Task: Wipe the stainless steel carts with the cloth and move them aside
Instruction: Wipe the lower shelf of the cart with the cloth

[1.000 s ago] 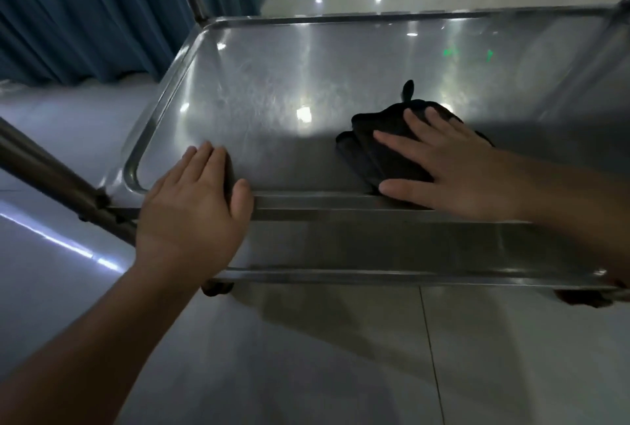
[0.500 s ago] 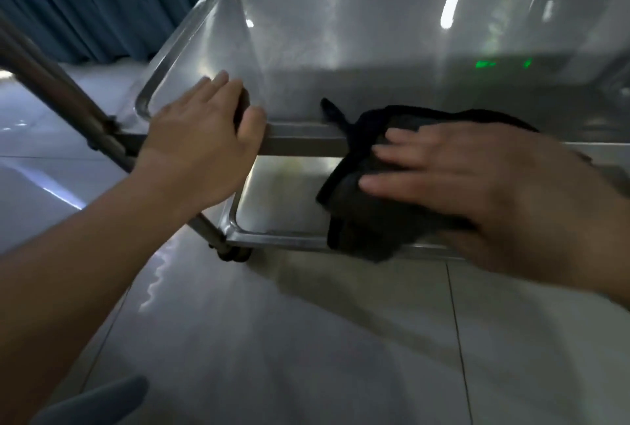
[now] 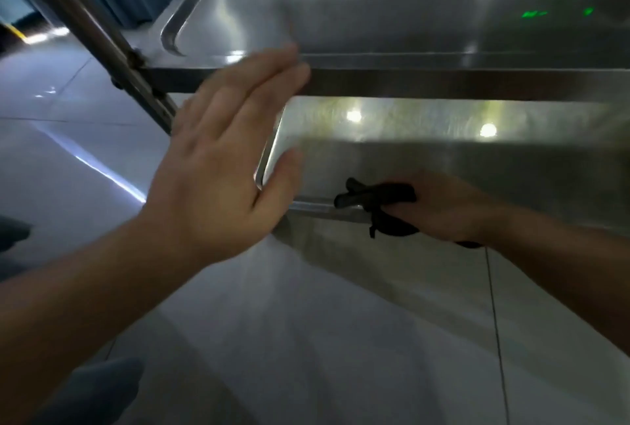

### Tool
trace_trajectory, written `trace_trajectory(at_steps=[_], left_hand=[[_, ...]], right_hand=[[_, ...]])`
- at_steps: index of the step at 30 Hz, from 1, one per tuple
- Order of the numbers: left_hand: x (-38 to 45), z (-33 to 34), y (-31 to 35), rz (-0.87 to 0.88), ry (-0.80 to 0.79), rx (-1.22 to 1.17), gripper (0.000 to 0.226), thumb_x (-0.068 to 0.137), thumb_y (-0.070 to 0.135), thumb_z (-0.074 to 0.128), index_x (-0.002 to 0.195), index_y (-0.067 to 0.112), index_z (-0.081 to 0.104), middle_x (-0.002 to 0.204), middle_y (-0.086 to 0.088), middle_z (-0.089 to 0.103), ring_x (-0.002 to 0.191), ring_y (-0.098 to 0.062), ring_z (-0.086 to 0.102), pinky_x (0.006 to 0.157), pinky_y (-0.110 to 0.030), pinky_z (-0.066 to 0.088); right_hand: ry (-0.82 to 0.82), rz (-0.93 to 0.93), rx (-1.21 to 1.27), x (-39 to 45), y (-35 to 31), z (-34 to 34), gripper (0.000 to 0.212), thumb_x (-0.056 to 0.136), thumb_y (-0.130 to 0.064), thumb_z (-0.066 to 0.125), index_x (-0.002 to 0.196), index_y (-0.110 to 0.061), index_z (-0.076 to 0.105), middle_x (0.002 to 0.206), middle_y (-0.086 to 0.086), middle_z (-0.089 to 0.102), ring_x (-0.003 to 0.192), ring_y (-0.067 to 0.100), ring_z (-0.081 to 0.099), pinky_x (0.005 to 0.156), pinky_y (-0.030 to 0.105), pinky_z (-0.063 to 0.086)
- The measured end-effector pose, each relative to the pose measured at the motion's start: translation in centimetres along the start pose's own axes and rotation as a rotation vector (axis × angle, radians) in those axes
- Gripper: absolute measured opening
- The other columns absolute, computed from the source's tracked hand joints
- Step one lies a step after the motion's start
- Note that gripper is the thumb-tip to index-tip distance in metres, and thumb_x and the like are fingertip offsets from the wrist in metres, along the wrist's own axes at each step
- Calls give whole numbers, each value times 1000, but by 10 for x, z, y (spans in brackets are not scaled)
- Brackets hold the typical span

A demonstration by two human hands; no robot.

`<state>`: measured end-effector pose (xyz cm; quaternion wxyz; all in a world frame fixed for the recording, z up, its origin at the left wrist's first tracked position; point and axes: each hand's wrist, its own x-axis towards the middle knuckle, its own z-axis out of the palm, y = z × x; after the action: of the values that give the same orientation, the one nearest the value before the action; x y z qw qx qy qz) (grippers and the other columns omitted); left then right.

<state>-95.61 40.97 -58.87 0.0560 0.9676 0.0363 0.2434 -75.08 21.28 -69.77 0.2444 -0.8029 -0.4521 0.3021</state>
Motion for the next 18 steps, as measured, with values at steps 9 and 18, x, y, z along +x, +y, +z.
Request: trace_trajectory(at_steps=[9, 18], left_hand=[[-66, 73, -51, -196, -425, -42, 54, 106, 35, 55, 158, 19, 46, 157, -2, 53, 145, -22, 47, 118, -47, 38], [-109, 105, -124, -583, -553, -69, 35, 102, 47, 56, 126, 25, 67, 114, 5, 67, 106, -19, 63, 82, -34, 50]], right_hand=[[240, 27, 55, 61, -8, 14, 13, 97, -35, 59, 94, -33, 71, 81, -11, 71, 74, 7, 67, 65, 29, 51], [457, 98, -41, 154, -50, 46, 25, 102, -36, 46, 115, -28, 67, 84, -6, 64, 71, 13, 59, 57, 29, 39]])
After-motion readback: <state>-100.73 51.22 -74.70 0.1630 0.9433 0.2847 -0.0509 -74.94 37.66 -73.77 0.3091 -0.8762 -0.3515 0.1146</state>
